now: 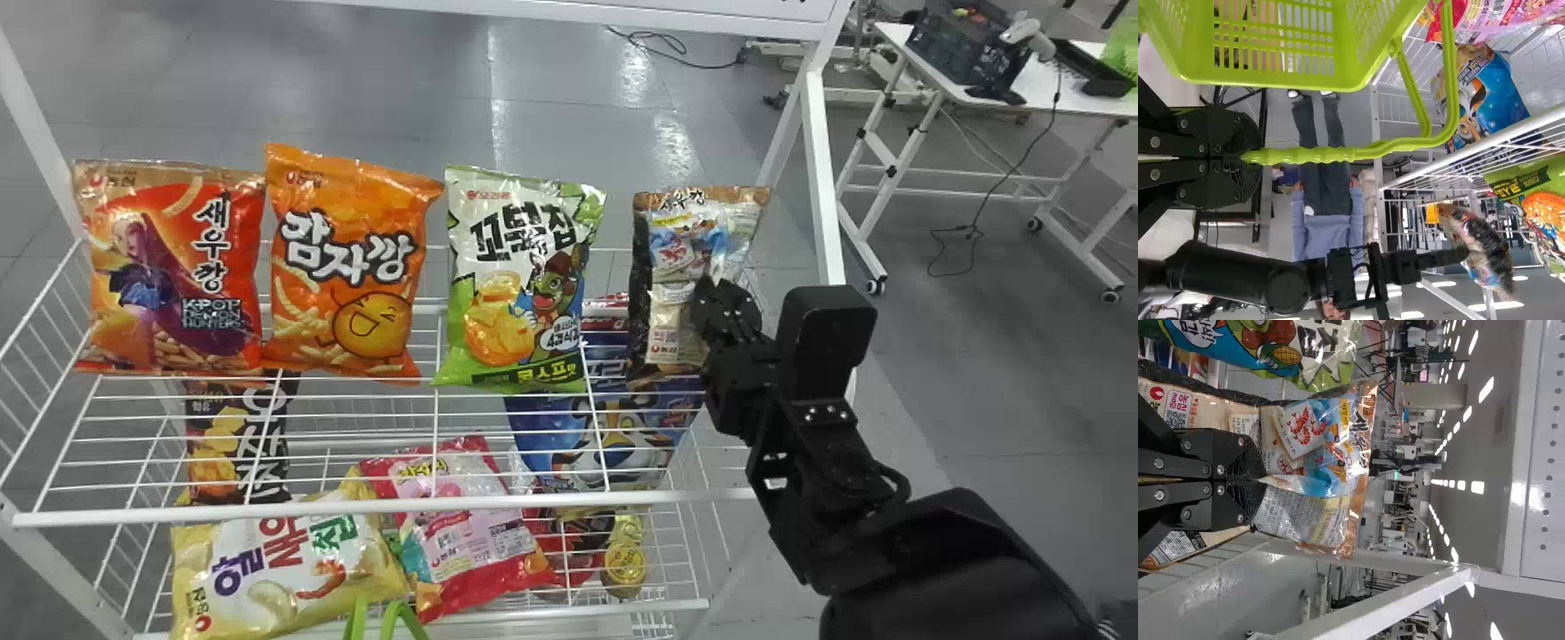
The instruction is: Hold basket handle with left hand then pick spicy shrimp crackers with right hand and place into basket
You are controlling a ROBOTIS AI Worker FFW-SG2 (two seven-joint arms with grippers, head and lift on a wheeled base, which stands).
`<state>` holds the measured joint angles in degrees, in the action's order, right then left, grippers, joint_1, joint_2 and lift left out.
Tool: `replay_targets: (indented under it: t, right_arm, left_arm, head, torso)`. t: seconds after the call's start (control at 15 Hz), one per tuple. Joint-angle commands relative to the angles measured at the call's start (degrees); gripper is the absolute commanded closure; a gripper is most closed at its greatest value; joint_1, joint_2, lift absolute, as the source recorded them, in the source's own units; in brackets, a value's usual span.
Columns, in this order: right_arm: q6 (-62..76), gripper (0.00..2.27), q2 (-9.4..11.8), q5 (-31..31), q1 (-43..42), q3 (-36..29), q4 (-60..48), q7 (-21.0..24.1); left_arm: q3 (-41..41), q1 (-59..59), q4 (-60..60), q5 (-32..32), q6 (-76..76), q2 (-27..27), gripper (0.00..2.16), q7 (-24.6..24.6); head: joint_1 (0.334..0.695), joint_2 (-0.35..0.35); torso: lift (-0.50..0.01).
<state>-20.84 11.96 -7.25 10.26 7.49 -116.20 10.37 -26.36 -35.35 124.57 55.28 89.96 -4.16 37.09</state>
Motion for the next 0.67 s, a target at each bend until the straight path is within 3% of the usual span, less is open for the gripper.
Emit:
replay_targets:
  t: [0.0,0.6]
  right_arm:
    - [-2.5,1.9,0.61,-1.01,1.79,-0.02,-4.47,0.0]
    - [-7.95,1.9,2.89,-2.68,7.06,4.11,-14.32,0.17]
  left_arm:
    - [0.0,-0.25,0.5,0.0,0.07,0.12,1.9,0.0]
    - [-0.09,-0.69,1.47,0.0,0.07,0.29,1.9,0.0]
  head:
    - [0.695,-0.161]
    - [0.695,-0.109]
  torso:
    - [-0.037]
    - [-0.037]
